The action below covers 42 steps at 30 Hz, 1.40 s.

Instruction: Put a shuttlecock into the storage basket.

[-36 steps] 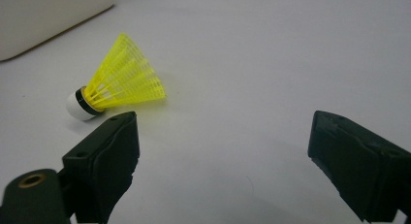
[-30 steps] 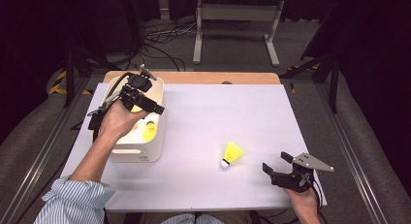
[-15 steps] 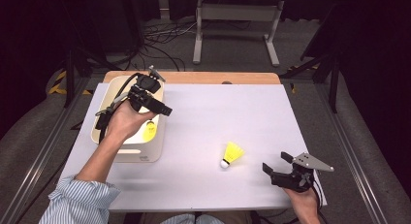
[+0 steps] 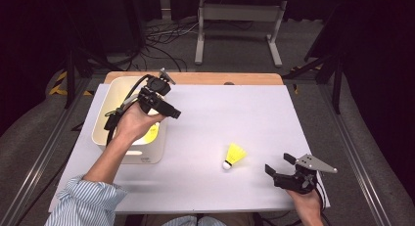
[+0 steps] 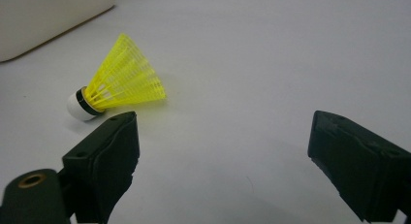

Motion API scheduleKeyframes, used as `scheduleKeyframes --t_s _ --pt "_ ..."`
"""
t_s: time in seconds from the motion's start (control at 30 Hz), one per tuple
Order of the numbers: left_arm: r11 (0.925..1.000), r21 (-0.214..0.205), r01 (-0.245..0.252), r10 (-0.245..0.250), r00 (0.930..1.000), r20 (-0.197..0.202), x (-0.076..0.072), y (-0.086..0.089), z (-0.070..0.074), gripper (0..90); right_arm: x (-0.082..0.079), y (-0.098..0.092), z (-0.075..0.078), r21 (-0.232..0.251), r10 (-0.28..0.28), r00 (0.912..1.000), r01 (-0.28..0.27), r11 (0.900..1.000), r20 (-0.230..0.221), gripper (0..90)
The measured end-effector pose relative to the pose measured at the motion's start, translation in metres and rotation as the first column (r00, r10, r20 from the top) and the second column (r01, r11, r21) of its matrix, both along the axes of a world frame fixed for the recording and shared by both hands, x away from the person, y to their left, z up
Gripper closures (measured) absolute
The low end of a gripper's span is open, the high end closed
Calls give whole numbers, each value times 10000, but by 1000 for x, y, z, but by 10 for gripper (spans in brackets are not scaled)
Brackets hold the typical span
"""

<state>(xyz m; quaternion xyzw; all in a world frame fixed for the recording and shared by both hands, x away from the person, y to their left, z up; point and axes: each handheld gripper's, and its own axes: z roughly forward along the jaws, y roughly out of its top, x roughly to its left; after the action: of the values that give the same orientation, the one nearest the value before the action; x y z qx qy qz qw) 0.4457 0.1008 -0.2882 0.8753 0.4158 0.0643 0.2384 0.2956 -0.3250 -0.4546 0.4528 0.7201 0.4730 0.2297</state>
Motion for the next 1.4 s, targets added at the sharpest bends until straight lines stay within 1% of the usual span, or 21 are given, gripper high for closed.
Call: scheduleKeyframes --t_s 0.2,0.33,0.37,0.73,1.33,1.4 --pt "9999 -40 131 -131 9999 6 0 -5 -1 373 0 0 0 3 -3 10000 3 10000 0 118" --pt "9998 10 177 -177 9998 12 0 -9 -2 372 0 0 0 10 7 10000 -7 10000 -3 119" --pt "9998 -3 202 -203 9998 -51 0 -10 -3 372 0 0 0 13 7 10000 -7 10000 -6 119" --pt "9993 2 375 -375 9993 -9 -1 -18 -5 370 0 0 0 -6 -4 10000 4 10000 -7 119" --pt "9984 40 562 -562 9984 -95 -3 -31 -15 352 0 0 0 -24 21 10000 -21 10000 -14 119" --pt "9982 105 588 -587 9982 -94 -4 -33 -16 348 1 0 0 -22 30 10000 -30 10000 -33 119"
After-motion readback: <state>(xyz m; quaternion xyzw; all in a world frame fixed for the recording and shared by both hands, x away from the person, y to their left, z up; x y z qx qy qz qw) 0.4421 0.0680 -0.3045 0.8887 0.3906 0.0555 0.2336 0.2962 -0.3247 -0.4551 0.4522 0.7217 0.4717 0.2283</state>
